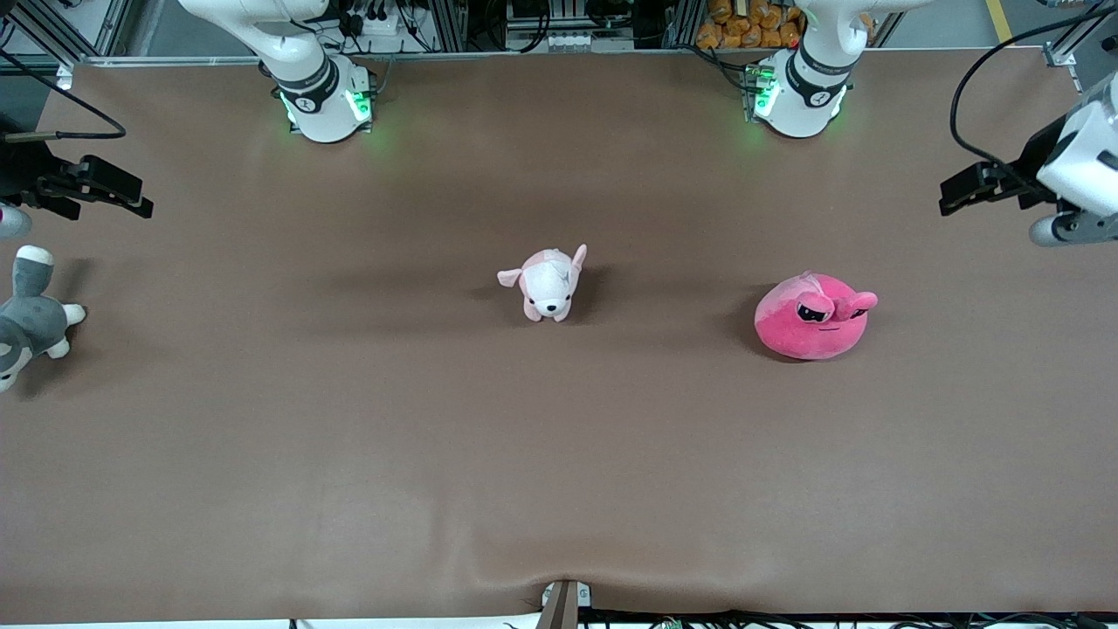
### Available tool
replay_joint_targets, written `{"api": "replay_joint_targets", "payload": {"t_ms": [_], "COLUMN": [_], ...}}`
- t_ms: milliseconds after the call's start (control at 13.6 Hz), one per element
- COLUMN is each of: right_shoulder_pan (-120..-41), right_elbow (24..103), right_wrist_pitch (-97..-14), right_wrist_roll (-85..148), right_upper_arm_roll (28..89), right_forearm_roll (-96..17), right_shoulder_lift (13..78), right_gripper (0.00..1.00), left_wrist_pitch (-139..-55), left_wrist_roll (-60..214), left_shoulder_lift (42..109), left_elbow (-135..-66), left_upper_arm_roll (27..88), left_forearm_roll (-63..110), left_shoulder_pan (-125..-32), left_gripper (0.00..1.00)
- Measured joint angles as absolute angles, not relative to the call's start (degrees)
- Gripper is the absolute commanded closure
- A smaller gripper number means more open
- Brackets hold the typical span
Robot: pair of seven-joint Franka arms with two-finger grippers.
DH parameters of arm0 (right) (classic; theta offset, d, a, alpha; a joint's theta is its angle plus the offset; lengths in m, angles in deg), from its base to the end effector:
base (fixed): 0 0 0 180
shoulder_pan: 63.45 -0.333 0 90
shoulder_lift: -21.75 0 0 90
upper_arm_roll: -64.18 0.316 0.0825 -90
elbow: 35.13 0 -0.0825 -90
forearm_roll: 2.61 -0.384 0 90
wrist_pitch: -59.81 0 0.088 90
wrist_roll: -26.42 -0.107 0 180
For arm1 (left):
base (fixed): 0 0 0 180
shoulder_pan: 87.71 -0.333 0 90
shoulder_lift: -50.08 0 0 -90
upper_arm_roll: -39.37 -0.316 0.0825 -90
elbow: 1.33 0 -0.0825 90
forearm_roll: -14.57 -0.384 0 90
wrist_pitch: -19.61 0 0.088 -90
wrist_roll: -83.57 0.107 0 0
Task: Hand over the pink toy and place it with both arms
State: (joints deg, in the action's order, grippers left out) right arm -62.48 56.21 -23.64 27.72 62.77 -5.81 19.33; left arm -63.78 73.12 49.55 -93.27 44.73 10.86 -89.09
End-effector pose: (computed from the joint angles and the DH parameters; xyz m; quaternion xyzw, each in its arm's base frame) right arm 0.5287 -0.0158 0.6272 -0.9984 0.0075 0.0468 0.0299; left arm 0.5369 -0.0300 0.6048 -0.9953 -0.0578 0.0652 0.0413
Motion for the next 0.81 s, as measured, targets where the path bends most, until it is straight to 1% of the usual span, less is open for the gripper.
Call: {"api": "replay_joint_targets", "payload": {"t_ms": [295, 811], "right_shoulder_pan": [-62.5, -62.8], "right_elbow": [56.2, 56.2], "right_wrist_pitch": [-23.7, -23.7], "right_wrist_roll": [27.7, 27.9], "right_upper_arm_roll": [62.8, 63.0], "right_forearm_roll": [-5.8, -5.9], "right_shoulder_lift": [19.3, 19.2], "right_gripper": [0.0, 0.0], "left_wrist_pitch": [-66.3, -76.5], "left_wrist_roll": [62.4, 31.2], "left_shoulder_lift": [50.4, 50.8], "left_elbow": [-96.3, -108.3], "left_upper_arm_roll": [44.9, 45.1], "left_forearm_roll": [10.9, 11.0], "left_shoulder_pan": [-89.1, -89.1], "left_gripper": [0.0, 0.0]}}
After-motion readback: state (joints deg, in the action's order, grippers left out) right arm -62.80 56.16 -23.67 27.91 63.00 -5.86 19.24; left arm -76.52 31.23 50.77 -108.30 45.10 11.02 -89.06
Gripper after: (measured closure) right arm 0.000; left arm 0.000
